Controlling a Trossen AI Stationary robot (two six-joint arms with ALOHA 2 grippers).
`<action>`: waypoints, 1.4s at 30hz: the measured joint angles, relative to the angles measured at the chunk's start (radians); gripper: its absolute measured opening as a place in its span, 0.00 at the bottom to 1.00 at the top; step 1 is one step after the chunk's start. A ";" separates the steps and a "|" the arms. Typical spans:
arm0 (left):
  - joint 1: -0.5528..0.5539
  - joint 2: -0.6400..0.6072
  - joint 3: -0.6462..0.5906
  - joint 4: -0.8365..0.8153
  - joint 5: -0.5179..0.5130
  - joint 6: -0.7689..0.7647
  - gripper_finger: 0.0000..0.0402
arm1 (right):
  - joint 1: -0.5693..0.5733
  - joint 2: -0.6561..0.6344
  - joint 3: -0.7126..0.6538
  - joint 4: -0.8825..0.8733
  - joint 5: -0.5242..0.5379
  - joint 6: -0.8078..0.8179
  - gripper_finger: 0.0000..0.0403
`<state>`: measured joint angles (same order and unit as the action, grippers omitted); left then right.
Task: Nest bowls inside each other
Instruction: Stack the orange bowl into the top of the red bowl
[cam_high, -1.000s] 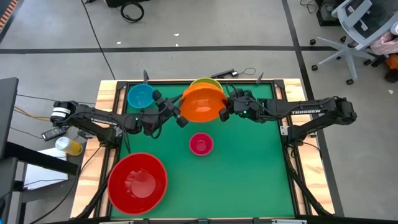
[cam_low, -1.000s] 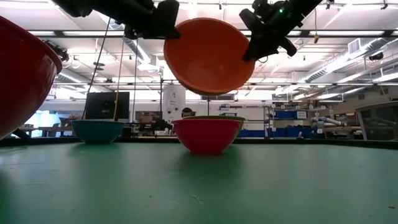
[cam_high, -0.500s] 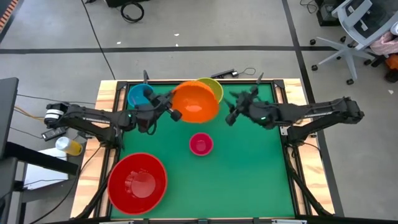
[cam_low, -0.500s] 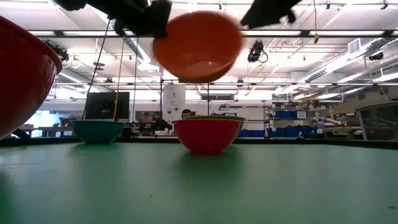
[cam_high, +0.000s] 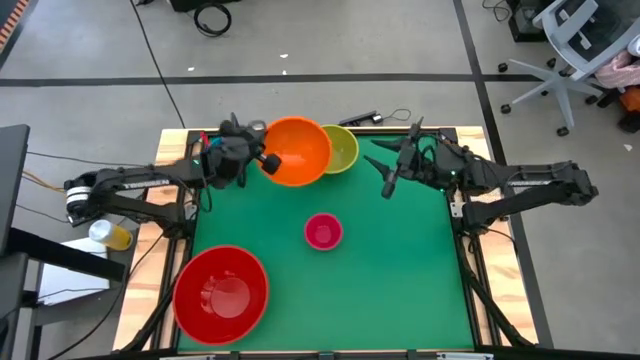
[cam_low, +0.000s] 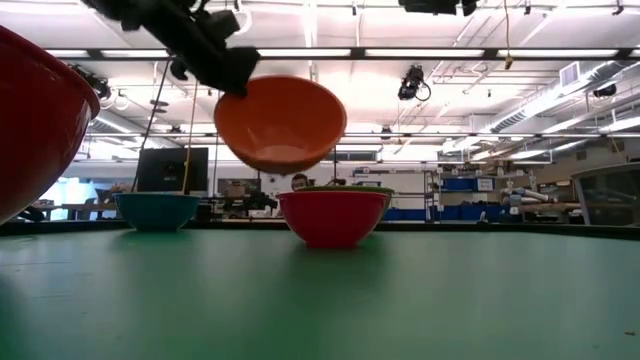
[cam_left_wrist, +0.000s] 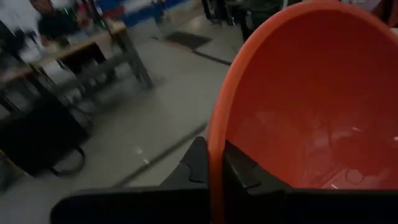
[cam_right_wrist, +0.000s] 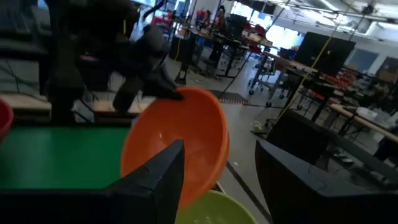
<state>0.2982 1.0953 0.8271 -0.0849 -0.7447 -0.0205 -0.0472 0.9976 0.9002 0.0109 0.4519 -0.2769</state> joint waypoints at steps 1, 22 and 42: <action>0.029 -0.015 0.041 -0.097 0.049 -0.049 0.02 | -0.009 0.017 0.014 0.002 -0.013 -0.019 0.50; 0.481 -0.005 0.411 -0.846 0.900 -0.182 0.02 | -0.046 0.662 0.947 -0.839 -0.430 0.025 0.50; 0.529 0.072 0.409 -0.826 0.982 -0.347 0.03 | -0.198 0.996 1.183 -1.024 -0.612 -0.451 0.47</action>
<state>0.8276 1.1671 1.2366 -0.9107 0.2373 -0.3675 -0.2456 1.9935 2.0830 -1.0126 -0.1601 -0.7276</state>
